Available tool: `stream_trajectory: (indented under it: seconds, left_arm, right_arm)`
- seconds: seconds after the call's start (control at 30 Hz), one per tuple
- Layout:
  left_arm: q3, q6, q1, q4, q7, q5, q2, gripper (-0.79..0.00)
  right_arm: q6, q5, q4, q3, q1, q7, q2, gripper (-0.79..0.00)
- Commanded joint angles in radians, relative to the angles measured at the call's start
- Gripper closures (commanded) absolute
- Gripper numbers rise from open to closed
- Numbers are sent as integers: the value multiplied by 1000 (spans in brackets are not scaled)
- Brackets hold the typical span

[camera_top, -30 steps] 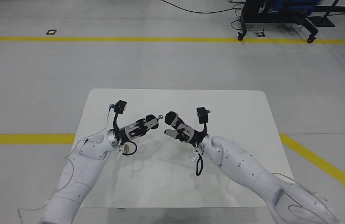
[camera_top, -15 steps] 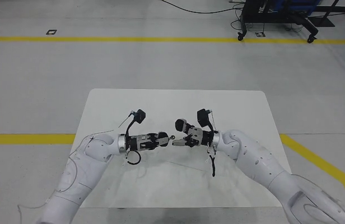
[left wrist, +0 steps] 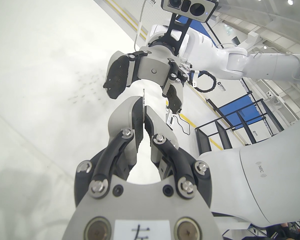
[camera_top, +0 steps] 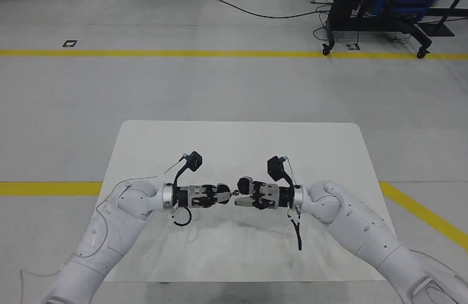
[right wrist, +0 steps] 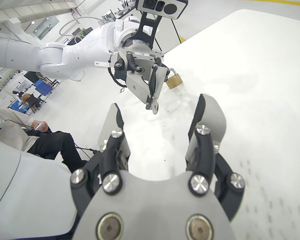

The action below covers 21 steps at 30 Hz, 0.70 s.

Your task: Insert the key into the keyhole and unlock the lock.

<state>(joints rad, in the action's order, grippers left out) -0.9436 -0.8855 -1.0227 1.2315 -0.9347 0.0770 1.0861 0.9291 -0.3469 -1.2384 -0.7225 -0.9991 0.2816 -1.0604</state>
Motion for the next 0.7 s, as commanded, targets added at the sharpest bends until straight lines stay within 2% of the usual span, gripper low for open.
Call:
stream_trajectory:
  seconds: [0.0, 0.43, 0.57, 0.67]
  left_arm:
    - [10, -3, 4, 0, 3, -1, -3, 0]
    - [57, -25, 25, -3, 25, -11, -22, 0]
    - [67, -30, 30, -4, 30, -12, -26, 0]
    - [72, -31, 34, -5, 31, -20, -29, 0]
  right_arm:
    - [-10, 15, -7, -3, -3, 25, 1, -413]
    - [-23, 70, -25, -16, -13, 109, 0, -369]
    - [-31, 75, -26, -20, -17, 122, -1, -323]
    - [-35, 77, -28, -24, -19, 129, -2, -246]
